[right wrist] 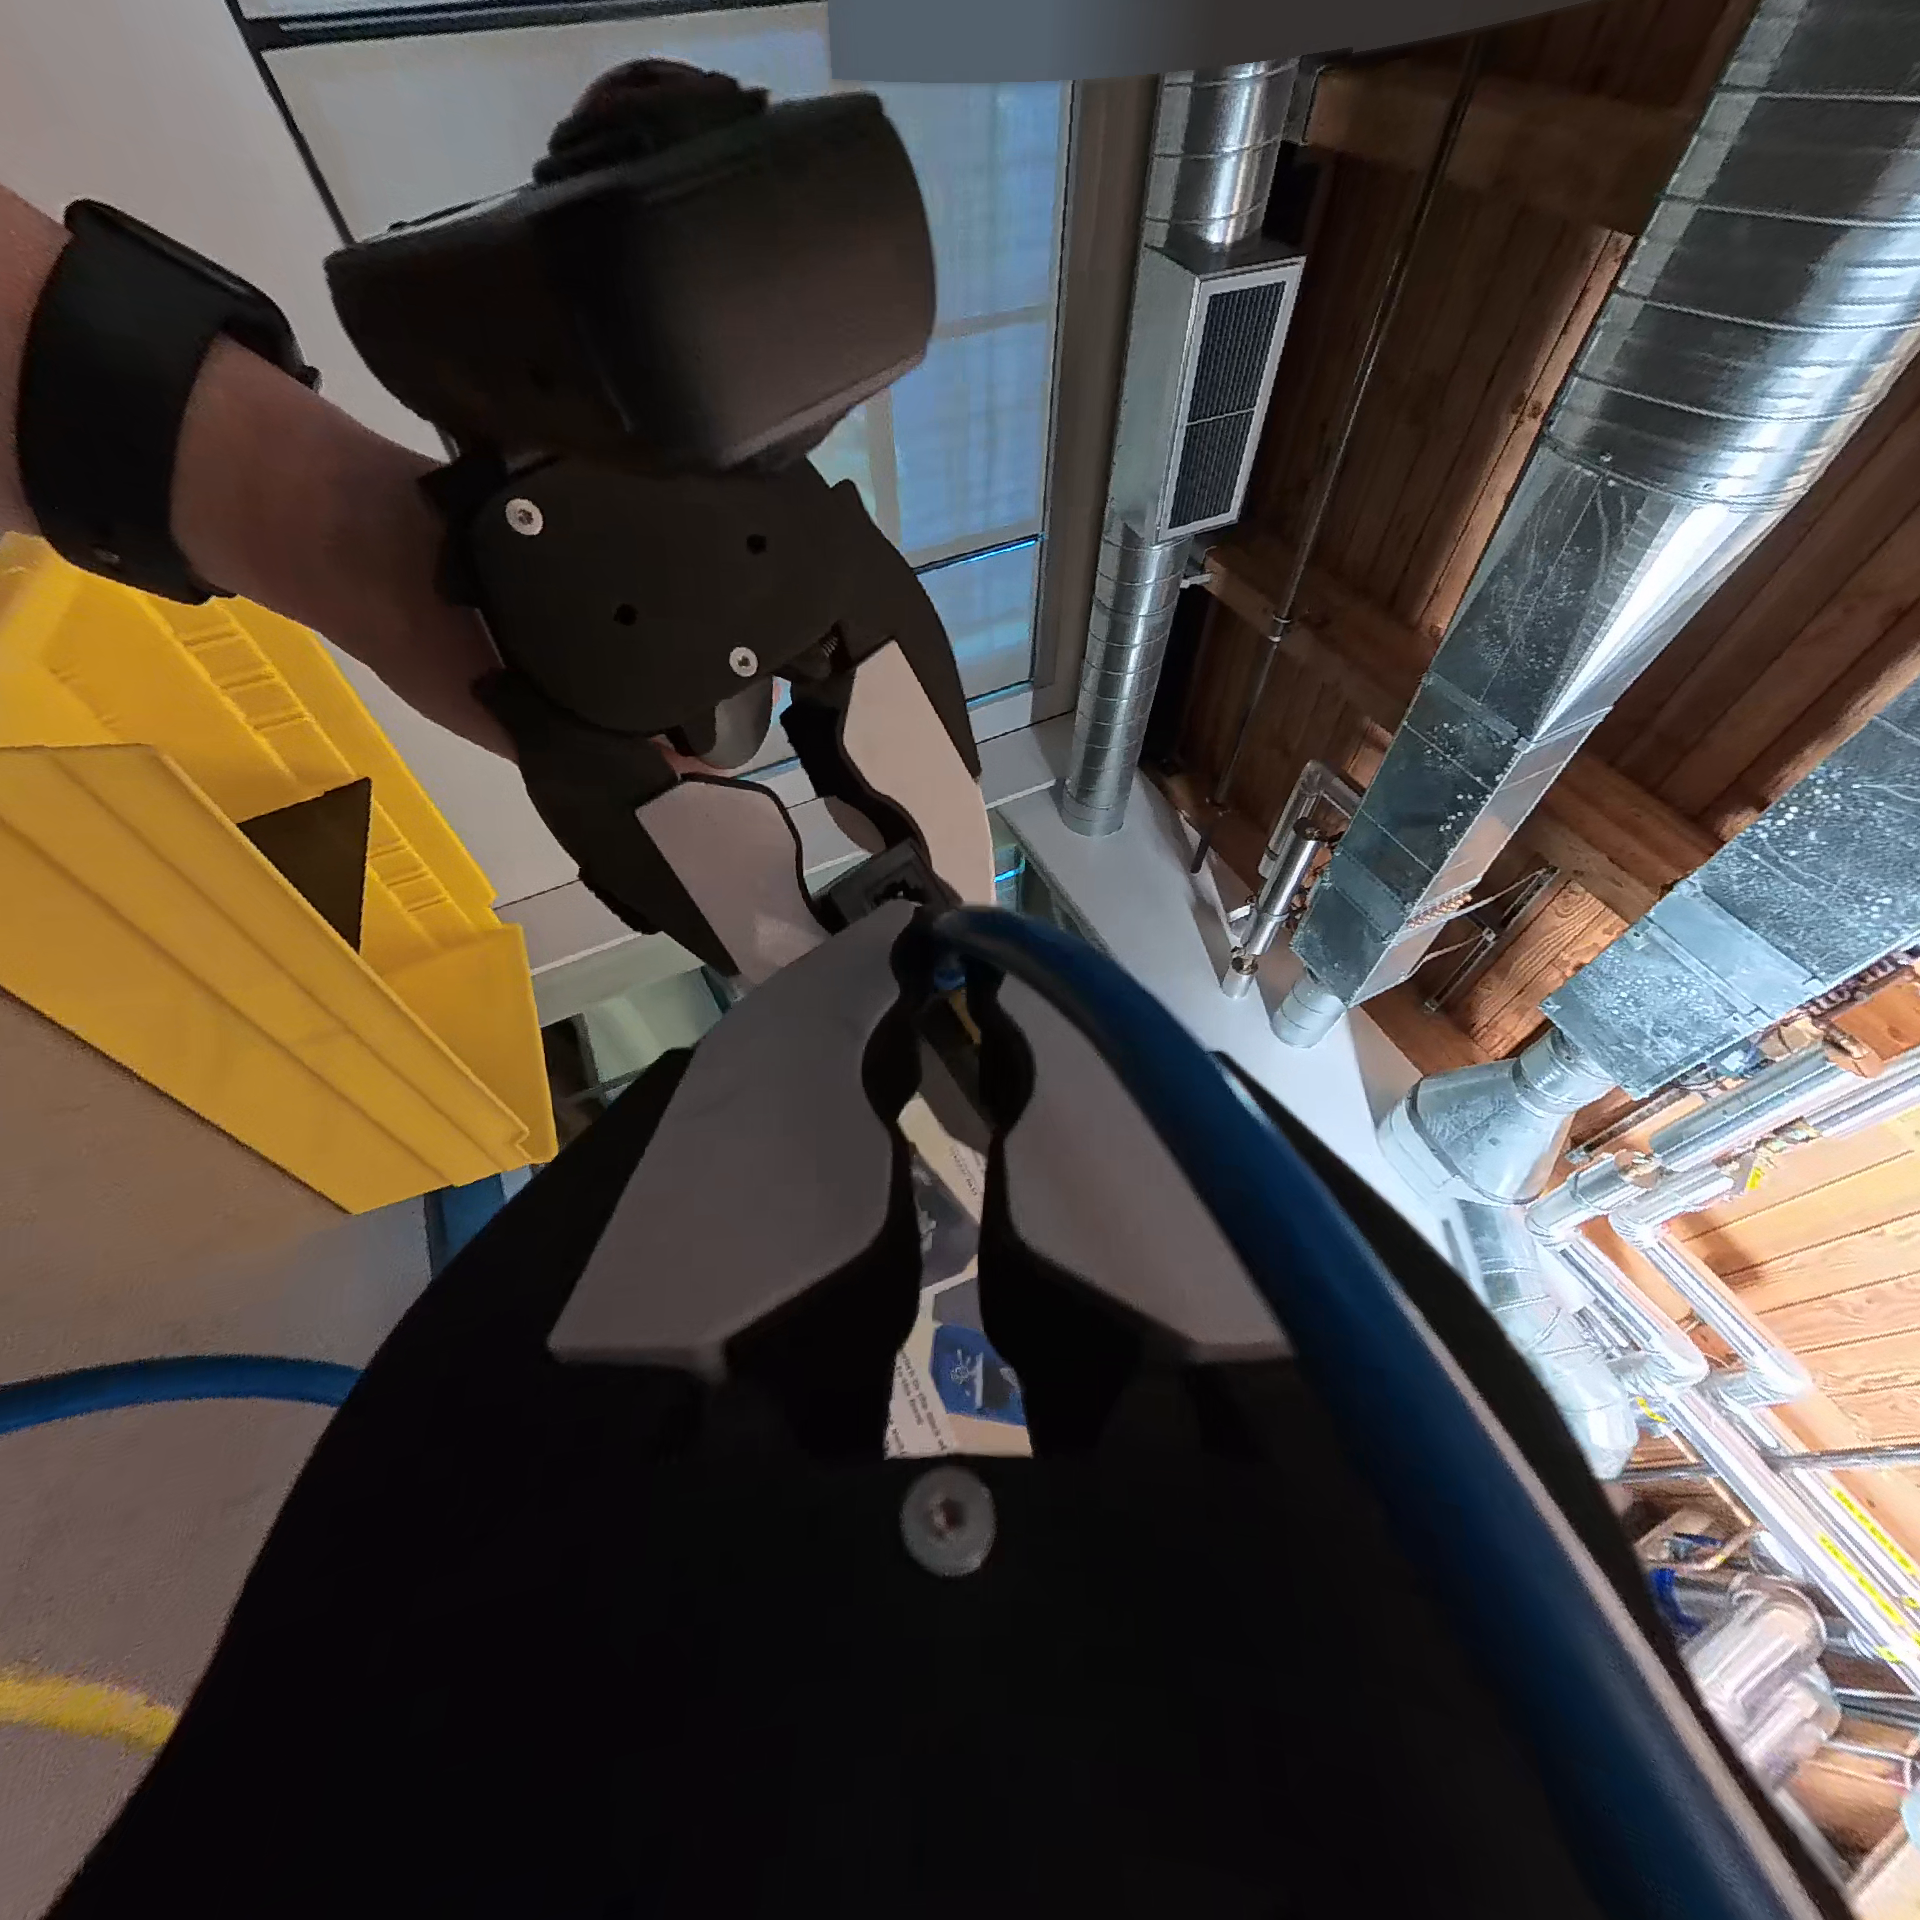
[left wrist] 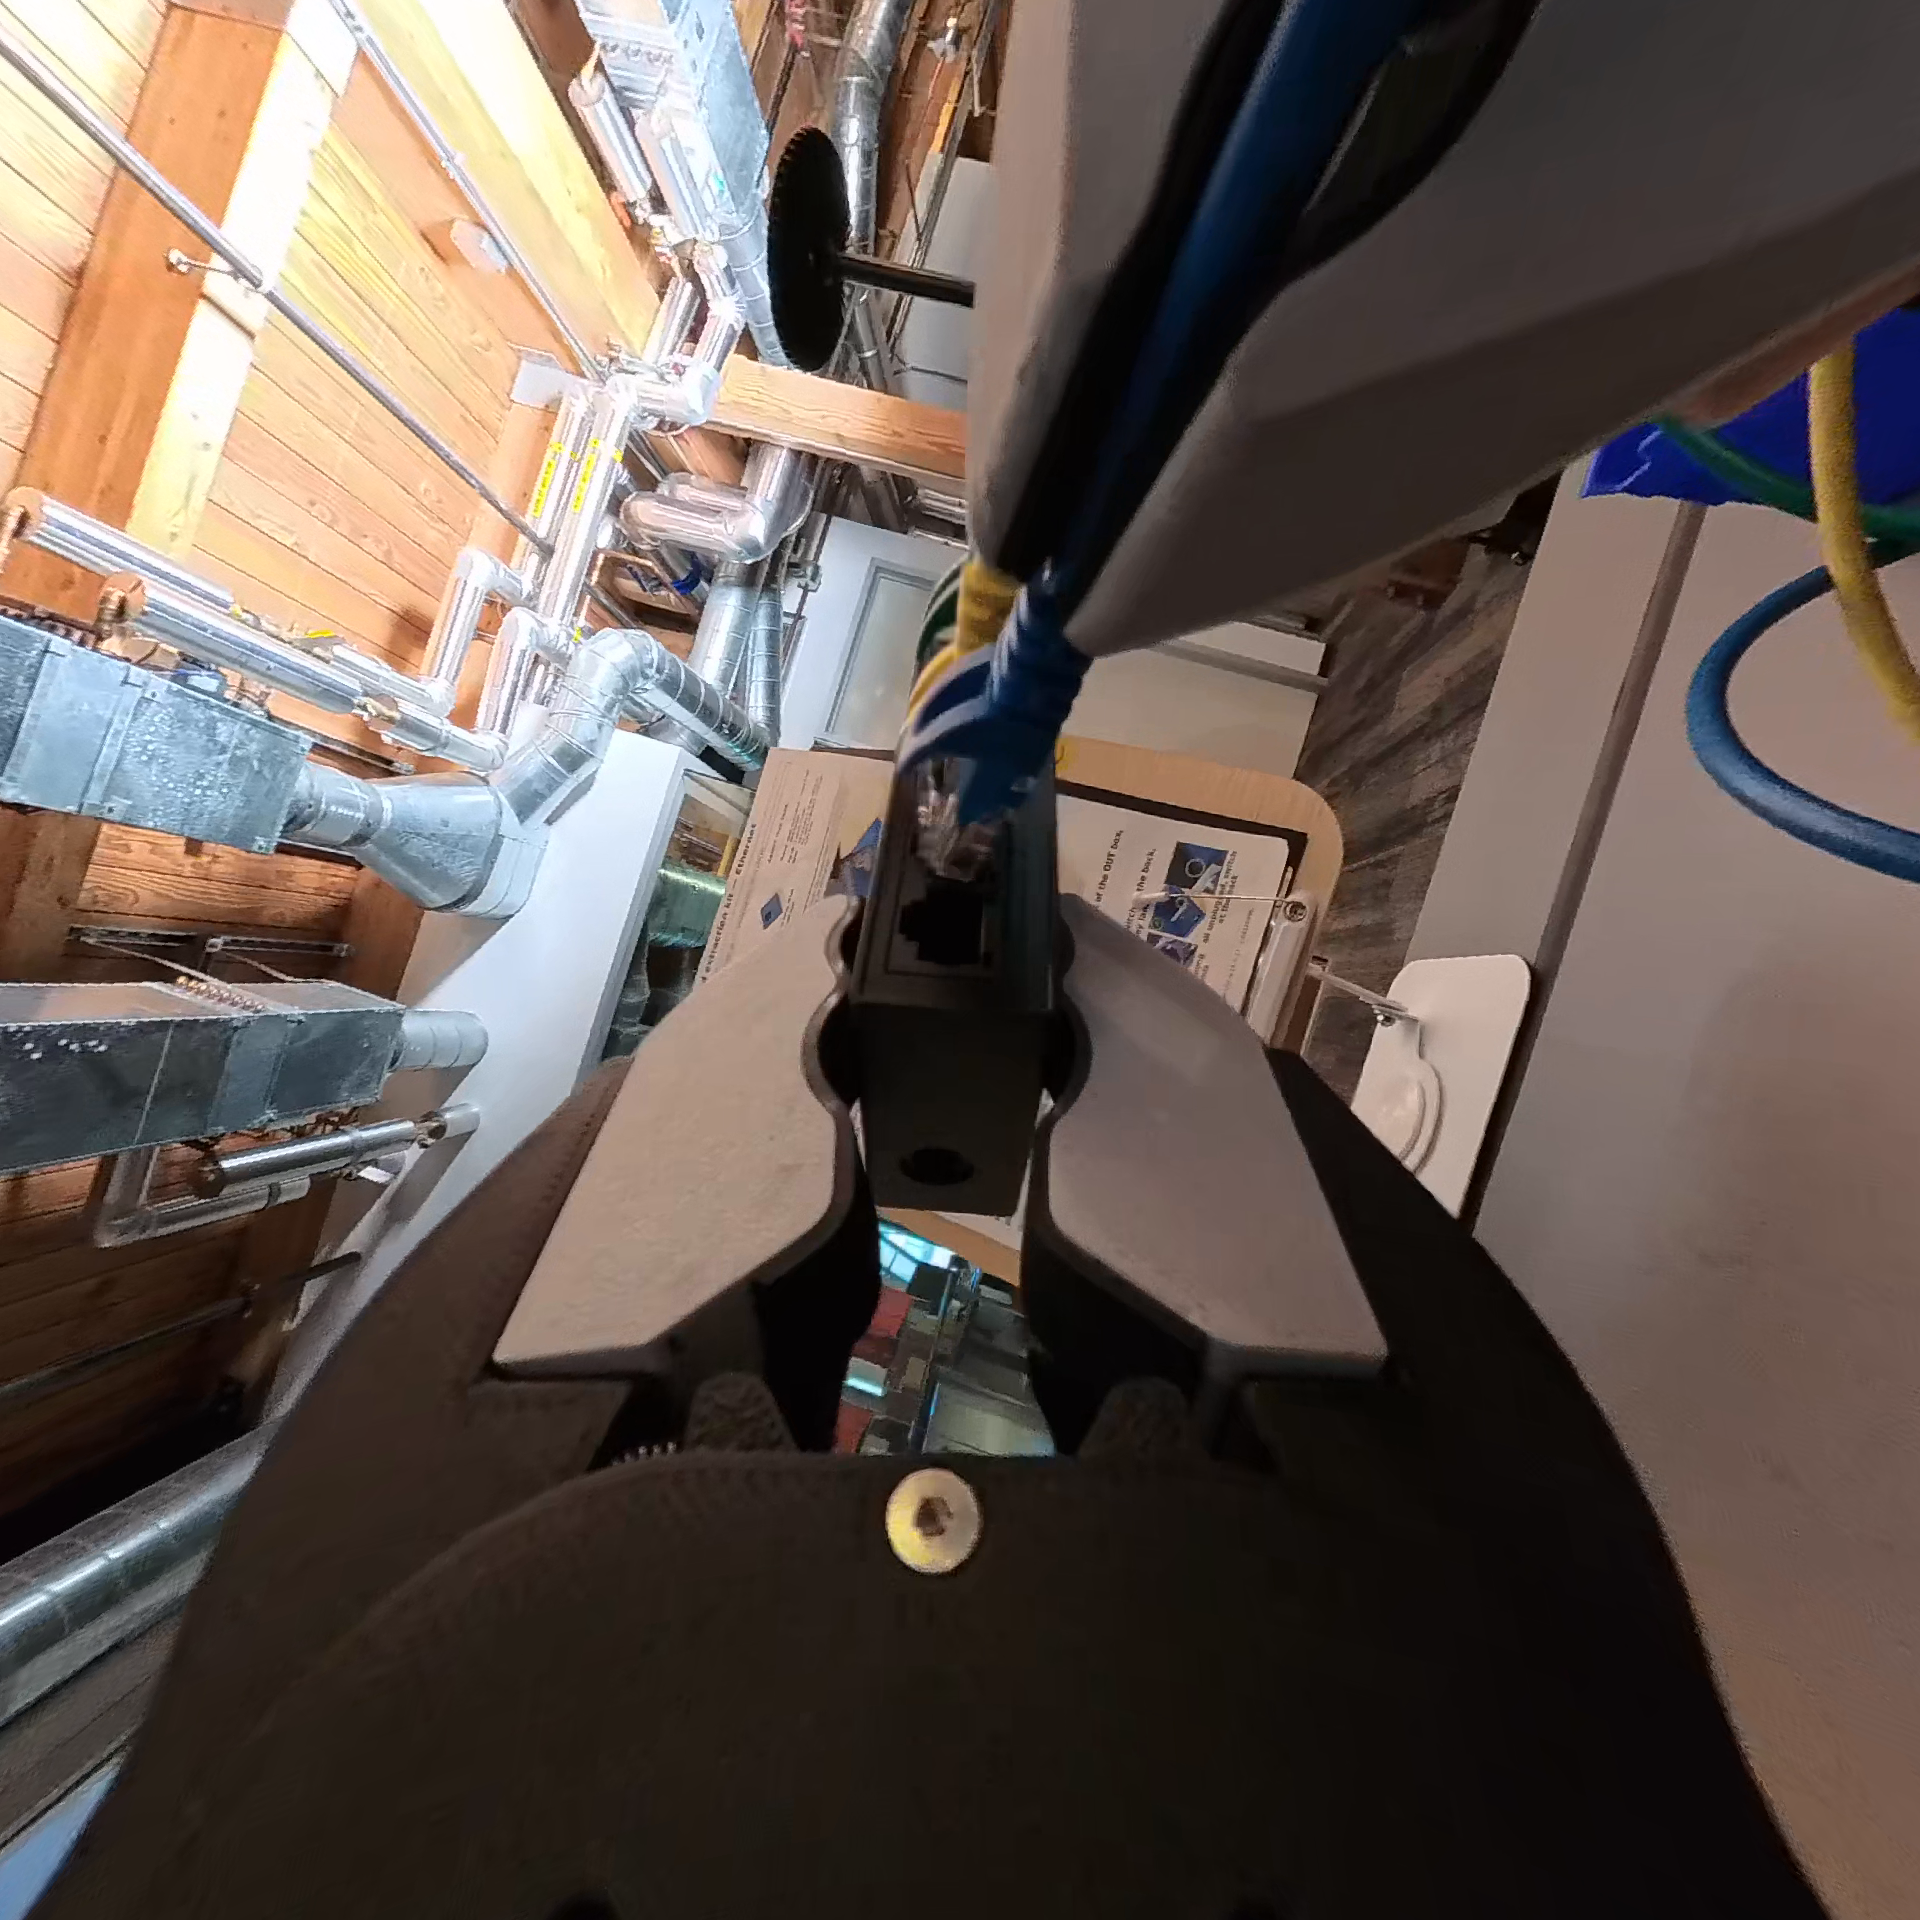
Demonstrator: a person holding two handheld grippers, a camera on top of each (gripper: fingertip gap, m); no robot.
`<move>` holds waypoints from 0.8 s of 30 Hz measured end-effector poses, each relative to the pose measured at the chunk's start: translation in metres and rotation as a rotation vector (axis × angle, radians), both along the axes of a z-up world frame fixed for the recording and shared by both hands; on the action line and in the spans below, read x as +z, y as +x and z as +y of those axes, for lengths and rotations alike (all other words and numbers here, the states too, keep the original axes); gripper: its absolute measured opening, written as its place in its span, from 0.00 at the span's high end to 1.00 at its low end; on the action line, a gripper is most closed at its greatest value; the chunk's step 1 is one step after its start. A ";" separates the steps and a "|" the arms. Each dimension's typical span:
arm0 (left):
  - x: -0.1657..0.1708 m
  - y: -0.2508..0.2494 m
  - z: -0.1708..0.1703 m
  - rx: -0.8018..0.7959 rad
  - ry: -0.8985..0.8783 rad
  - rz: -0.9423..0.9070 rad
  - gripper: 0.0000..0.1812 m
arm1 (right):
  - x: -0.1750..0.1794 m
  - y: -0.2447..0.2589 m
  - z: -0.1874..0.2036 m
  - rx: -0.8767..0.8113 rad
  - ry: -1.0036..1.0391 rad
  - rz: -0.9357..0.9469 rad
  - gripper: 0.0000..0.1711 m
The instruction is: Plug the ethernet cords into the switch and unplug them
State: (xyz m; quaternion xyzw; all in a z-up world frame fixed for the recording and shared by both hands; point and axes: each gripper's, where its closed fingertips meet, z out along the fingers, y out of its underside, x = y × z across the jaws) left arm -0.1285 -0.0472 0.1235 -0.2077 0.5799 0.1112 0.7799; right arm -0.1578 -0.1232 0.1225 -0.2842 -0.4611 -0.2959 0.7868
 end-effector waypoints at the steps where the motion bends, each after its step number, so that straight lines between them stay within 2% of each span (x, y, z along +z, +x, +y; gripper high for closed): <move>1: 0.001 0.000 0.000 0.004 0.008 -0.008 0.84 | 0.000 0.000 0.000 0.003 -0.010 0.005 0.95; 10: 0.014 -0.006 -0.005 0.057 0.099 -0.095 0.85 | 0.011 0.005 0.001 0.051 -0.104 0.094 0.96; 17: 0.026 -0.009 -0.001 0.172 0.163 -0.201 0.85 | 0.023 0.015 0.008 0.136 -0.280 0.384 0.96; 24: 0.026 -0.009 0.007 0.238 0.160 -0.215 0.84 | 0.024 0.022 0.018 0.240 -0.441 0.628 0.96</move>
